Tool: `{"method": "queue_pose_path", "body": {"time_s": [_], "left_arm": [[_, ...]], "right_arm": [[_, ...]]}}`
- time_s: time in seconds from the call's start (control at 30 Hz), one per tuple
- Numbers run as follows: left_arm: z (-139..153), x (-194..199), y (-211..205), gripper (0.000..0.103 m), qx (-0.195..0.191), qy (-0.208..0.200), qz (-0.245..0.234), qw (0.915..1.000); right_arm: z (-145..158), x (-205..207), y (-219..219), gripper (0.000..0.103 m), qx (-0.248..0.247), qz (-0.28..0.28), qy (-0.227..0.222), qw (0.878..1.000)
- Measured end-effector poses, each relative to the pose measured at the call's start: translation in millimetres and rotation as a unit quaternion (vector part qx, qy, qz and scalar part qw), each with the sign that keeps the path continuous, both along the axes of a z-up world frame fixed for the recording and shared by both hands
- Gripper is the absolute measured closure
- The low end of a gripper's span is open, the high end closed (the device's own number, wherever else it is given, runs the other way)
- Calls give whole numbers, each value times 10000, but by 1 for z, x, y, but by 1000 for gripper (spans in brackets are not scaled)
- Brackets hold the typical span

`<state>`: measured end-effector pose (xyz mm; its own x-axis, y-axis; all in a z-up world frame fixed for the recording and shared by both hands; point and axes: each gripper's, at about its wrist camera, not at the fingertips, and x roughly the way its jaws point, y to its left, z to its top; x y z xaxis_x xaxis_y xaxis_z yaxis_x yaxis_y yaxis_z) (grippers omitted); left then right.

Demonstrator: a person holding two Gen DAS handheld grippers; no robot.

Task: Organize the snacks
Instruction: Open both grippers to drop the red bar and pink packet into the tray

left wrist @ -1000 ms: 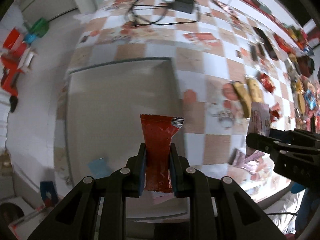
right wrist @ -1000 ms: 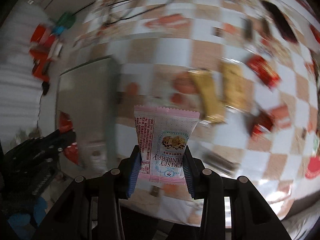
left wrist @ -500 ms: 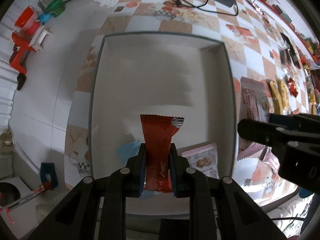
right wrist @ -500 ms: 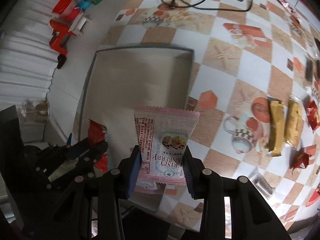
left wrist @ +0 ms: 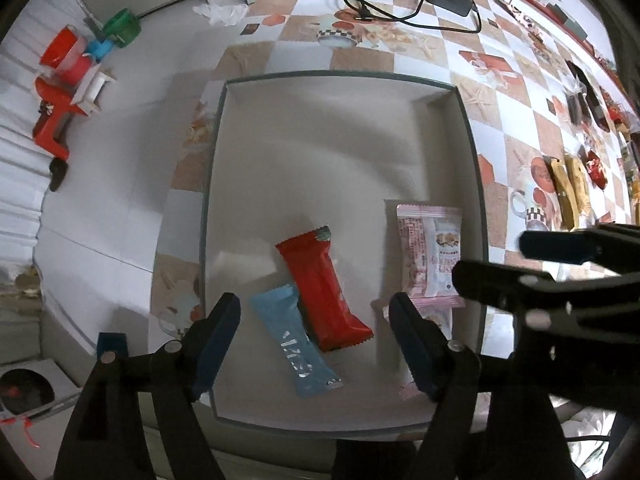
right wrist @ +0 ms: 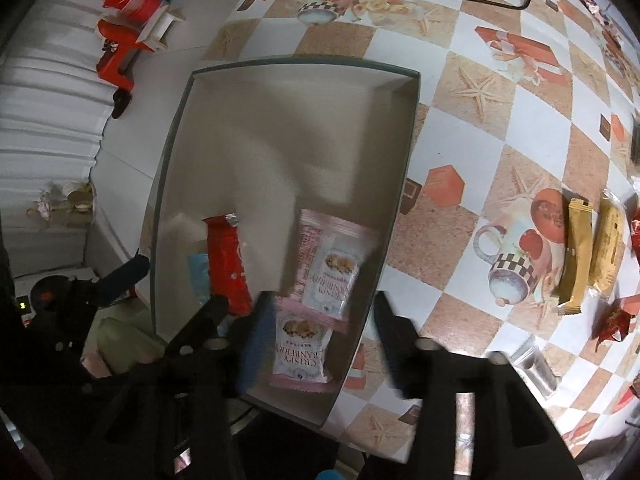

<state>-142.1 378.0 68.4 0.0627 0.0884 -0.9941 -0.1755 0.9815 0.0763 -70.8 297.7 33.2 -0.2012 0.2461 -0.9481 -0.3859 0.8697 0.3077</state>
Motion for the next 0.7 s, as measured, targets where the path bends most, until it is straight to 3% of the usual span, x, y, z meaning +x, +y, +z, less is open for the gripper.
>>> {"method": "queue_pose_path", "body": {"time_s": [0.23,0.3,0.63,0.67,0.7], "left_arm": [[10,3,-3,23,178,-45,-16,9998],[13,5,-5,23,222,-72,-37,9997],[30,14,-22,23,523,-195,-252,9981],[33,15,-25,23,554,-218,-294,9978],[34,16,-27,23,575,-234,-323,9975]], "right_arm": [[8,-1,-10,31,-45,-104,-171,9998],[10,0,-16,12,-31,-194,-198,9996],[23,2,-49,11,60,-594,-376,9975],[23,2,-52,9,64,-635,-389,9972],[24,2,-56,0,64,-678,-393,9969]]}}
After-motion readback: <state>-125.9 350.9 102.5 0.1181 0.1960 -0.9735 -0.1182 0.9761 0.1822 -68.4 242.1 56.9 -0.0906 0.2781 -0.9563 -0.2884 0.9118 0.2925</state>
